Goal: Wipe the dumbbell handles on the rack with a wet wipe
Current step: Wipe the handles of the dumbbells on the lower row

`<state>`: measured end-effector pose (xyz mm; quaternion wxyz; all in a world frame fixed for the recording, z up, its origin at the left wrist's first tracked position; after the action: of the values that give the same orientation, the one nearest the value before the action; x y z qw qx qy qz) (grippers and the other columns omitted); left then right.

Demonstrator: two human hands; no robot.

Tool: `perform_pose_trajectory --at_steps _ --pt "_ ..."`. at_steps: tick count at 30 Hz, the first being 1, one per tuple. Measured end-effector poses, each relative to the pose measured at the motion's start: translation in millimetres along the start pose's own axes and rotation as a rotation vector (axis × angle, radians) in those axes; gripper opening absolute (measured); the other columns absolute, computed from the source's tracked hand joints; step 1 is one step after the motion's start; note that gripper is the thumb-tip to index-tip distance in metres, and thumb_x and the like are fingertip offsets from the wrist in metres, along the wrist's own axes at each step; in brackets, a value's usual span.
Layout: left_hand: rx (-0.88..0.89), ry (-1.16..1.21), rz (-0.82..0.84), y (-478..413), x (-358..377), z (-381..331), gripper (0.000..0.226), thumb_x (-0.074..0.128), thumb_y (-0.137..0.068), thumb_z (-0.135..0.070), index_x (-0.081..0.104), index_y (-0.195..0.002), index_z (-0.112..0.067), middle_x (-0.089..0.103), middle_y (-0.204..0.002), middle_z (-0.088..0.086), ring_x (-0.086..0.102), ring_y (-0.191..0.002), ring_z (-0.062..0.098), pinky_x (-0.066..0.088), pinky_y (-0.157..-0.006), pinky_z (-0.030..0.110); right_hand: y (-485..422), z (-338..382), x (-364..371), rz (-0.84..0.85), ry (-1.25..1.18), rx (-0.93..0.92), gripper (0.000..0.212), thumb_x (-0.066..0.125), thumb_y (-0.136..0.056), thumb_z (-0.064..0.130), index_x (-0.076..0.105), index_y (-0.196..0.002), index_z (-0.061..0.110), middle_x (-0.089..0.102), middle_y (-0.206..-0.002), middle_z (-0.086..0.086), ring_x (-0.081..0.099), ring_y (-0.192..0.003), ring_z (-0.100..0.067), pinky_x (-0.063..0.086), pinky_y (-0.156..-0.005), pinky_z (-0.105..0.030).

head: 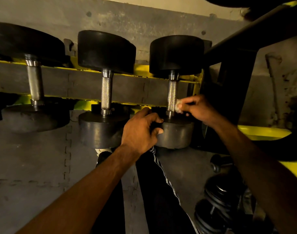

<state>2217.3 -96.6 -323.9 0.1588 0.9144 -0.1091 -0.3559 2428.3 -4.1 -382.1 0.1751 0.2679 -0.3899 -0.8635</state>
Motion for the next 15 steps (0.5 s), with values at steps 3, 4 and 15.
perform_pose_trajectory --at_steps 3,4,15 --pt "0.002 0.014 0.025 -2 -3 0 0.027 0.086 -0.074 -0.025 0.072 -0.097 -0.024 0.062 -0.104 -0.006 0.062 -0.094 0.021 0.050 -0.073 0.031 -8 19 6 -0.256 -0.267 -0.072 0.017 0.065 -0.093 0.008 0.073 -0.107 0.007 0.070 -0.082 -0.005 0.060 -0.066 -0.010 0.048 -0.055 -0.016" --pt "0.002 0.018 0.036 -3 -4 0 0.026 0.085 -0.074 -0.025 0.072 -0.097 -0.023 0.062 -0.105 -0.006 0.062 -0.095 0.022 0.051 -0.074 0.032 -7 26 8 -0.323 -0.239 -0.108 0.015 0.066 -0.093 0.011 0.074 -0.105 0.009 0.071 -0.082 -0.006 0.060 -0.064 -0.009 0.048 -0.056 -0.018" --pt "-0.029 0.033 0.076 -8 -10 -2 0.026 0.085 -0.074 -0.025 0.072 -0.097 -0.024 0.061 -0.106 -0.006 0.059 -0.101 0.021 0.047 -0.079 0.030 12 46 7 -0.397 0.275 -0.377 0.016 0.072 -0.088 0.019 0.075 -0.102 0.011 0.073 -0.095 -0.003 0.066 -0.084 -0.013 0.047 -0.070 -0.016"
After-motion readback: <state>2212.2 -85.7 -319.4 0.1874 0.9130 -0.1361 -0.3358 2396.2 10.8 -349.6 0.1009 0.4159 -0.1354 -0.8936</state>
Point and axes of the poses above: each hand's wrist, its own y-axis away from the middle knuckle, its own x-axis out of the palm, z = x × y, the point moved 2 cm from there along -y, towards the middle knuckle
